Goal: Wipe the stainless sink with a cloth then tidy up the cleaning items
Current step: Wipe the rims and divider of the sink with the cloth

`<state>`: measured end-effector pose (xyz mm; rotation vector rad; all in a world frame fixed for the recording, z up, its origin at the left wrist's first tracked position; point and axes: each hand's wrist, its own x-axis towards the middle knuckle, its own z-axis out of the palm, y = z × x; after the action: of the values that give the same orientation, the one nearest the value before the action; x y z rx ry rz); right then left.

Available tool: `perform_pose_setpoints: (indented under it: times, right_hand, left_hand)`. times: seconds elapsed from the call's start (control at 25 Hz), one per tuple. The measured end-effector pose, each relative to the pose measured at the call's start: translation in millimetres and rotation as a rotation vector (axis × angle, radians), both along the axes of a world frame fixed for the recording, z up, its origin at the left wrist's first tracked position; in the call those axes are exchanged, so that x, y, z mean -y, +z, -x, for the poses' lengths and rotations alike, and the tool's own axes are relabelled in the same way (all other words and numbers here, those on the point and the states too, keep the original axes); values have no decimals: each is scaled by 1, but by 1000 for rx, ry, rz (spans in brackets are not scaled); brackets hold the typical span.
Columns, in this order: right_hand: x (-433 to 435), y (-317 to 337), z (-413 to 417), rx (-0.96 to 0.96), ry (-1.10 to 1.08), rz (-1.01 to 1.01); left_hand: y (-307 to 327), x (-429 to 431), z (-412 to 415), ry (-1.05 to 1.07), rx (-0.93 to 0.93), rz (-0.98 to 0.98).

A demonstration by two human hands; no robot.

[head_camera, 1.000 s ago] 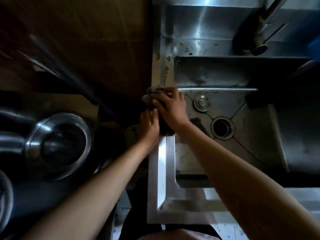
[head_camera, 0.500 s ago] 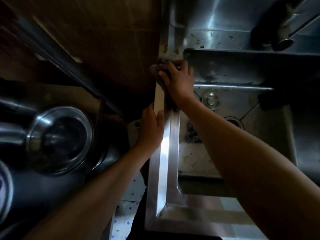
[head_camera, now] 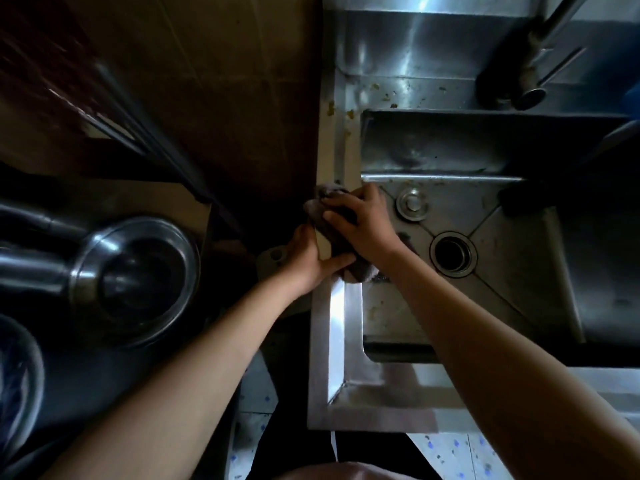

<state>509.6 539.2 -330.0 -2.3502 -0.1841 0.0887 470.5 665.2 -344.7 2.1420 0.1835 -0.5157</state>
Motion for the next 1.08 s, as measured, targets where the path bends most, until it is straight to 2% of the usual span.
perform_pose_setpoints:
  times: [0.16, 0.44, 0.64, 0.76, 0.92, 1.08]
  right_hand:
    - [-4, -1, 2, -24, -19, 8]
    - [-8, -4, -41, -26, -100, 4]
    - [-8, -4, -69, -32, -125, 69]
    - [-9, -1, -57, -31, -131, 85]
    - [-7, -6, -23, -20, -127, 100]
    - [-7, -11, -28, -10, -130, 157]
  left_hand:
    - [1, 1, -1, 65, 10, 83]
    - [5, -4, 4, -7, 67, 215]
    - [5, -2, 7, 5, 57, 129]
    - [8, 0, 5, 68, 121, 140]
    - [6, 9, -13, 265, 84, 94]
    - [5, 13, -41, 270, 67, 58]
